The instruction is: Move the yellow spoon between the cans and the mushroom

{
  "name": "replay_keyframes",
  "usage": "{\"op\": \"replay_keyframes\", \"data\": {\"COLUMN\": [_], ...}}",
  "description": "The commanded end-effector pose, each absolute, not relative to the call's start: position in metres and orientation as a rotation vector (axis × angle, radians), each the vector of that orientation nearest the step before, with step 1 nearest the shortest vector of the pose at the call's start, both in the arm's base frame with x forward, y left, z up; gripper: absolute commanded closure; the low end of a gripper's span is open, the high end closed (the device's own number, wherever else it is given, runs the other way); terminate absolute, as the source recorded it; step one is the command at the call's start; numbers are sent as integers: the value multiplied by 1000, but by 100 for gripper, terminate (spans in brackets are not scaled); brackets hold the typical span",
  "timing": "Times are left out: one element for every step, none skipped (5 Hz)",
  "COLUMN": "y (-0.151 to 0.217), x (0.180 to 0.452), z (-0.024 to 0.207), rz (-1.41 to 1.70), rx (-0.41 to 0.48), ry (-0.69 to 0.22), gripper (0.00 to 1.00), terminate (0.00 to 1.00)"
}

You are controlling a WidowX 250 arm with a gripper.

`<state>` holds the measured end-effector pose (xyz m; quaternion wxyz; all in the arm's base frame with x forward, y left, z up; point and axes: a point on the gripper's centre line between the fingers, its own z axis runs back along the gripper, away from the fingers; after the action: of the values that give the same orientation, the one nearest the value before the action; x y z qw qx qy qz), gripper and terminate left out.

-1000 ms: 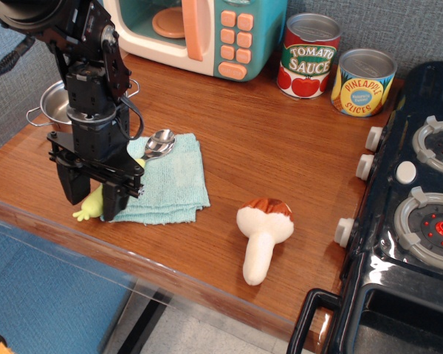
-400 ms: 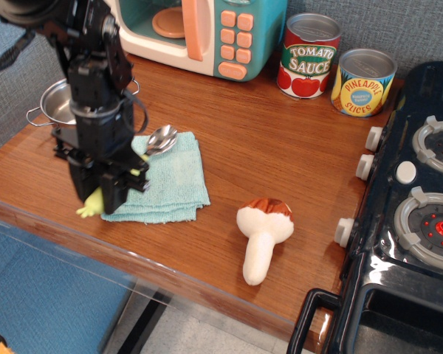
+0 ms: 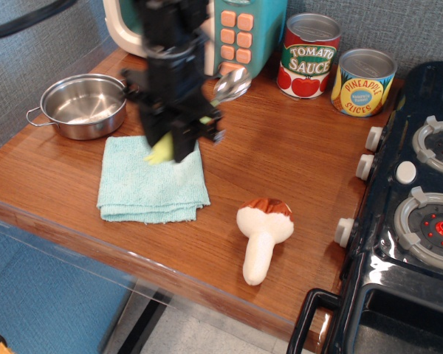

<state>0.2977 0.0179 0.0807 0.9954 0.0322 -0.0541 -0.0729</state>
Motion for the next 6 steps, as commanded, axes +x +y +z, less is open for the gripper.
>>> {"op": "replay_keyframes", "data": {"y": [-15,-21,-24,-24,-27,-25], "x": [353,363,364,362,355,348], "z": [53,32,22,31,60,82], "rz": [-78,-42,-41,-60,-90,-99], "rx": [58,27,21,11,7,-4], "ry": [-59,-8,21,-18,-120,-190], "gripper": [100,100,100,0,0,0], "terminate": [0,0,0,0,0,0]}}
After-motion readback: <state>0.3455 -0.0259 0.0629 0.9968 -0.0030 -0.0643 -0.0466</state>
